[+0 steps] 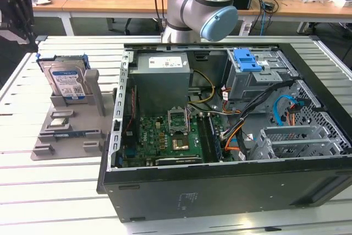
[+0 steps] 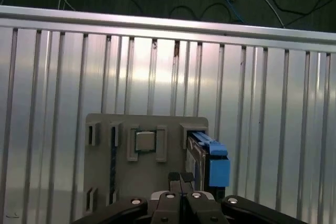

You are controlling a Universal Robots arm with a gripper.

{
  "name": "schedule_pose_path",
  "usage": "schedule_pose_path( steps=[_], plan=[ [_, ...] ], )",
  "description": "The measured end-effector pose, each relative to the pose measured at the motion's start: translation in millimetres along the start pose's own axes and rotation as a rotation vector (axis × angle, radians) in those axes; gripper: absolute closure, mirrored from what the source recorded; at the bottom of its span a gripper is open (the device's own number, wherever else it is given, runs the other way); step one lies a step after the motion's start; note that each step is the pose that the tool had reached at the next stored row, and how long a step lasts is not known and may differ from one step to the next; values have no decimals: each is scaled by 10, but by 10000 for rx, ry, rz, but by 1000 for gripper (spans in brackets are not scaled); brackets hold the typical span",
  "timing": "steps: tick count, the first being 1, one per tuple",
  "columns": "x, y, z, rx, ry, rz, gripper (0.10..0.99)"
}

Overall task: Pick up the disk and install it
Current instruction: 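Pick up the disk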

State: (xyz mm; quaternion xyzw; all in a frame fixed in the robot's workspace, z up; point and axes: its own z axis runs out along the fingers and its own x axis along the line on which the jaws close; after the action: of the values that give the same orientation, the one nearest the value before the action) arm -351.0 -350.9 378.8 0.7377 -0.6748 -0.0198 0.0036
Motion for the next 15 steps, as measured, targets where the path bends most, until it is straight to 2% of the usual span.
schedule_pose_path(
  steps=[3,8,11,14,15],
  plan=[
    [0,0,0,-8,11,-339,980],
    [0,0,0,-9,12,-349,980],
    [-1,-1,0,1,3,51,980],
    [0,-1,1,15,-11,735,980],
    [0,0,1,17,-12,761,980]
  ],
)
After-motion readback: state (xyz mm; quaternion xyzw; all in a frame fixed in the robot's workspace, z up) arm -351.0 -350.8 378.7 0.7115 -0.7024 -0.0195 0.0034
